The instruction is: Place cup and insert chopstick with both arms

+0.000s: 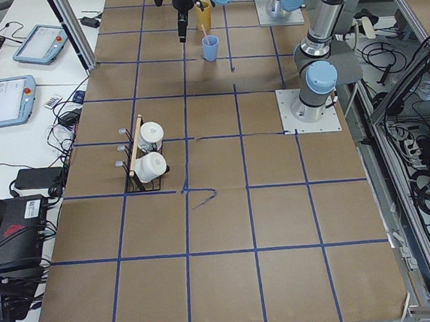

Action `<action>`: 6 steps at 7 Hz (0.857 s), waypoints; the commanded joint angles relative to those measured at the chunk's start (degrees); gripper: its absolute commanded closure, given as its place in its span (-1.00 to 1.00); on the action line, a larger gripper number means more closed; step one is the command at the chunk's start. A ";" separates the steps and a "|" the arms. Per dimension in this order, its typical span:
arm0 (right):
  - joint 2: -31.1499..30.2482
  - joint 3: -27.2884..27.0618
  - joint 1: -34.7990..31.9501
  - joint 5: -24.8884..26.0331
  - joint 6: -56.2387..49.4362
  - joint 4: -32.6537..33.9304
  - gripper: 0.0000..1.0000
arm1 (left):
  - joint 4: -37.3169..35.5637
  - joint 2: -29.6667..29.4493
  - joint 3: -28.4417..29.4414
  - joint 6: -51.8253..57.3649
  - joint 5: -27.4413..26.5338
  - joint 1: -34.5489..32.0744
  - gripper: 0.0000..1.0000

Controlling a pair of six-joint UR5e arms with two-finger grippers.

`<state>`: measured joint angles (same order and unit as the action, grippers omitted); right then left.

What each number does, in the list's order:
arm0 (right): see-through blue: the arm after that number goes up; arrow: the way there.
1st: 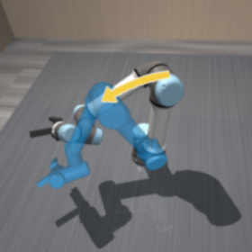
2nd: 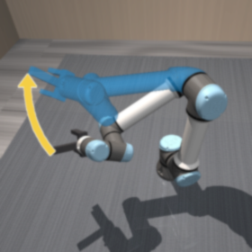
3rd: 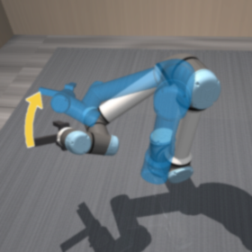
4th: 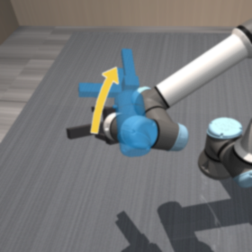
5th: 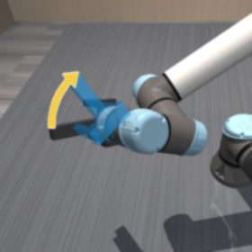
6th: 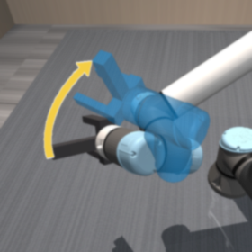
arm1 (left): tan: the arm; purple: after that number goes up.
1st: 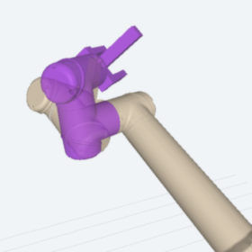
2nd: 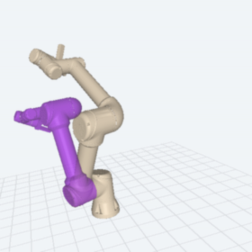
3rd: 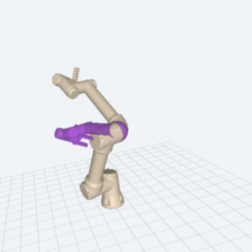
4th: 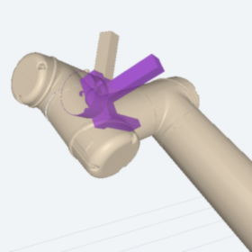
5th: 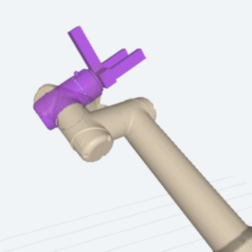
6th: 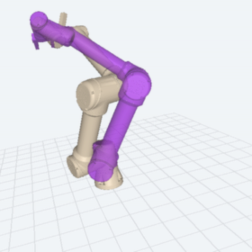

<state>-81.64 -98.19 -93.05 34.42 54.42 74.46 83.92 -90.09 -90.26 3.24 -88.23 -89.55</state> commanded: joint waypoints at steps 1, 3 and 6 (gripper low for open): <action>-0.80 5.95 0.76 10.48 0.69 2.35 -1.00 | 1.76 0.09 0.17 -0.16 -0.02 -0.10 -1.00; -0.89 17.02 0.85 28.00 -0.89 2.27 -1.00 | 2.04 0.09 0.18 -0.16 -1.15 -0.10 -1.00; -3.69 18.91 1.20 51.50 -38.17 2.44 -1.00 | 2.13 0.26 0.26 -0.16 -1.51 -0.19 -1.00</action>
<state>-83.68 -79.89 -91.94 77.62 29.85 76.56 86.01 -89.89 -89.97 3.08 -89.66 -89.72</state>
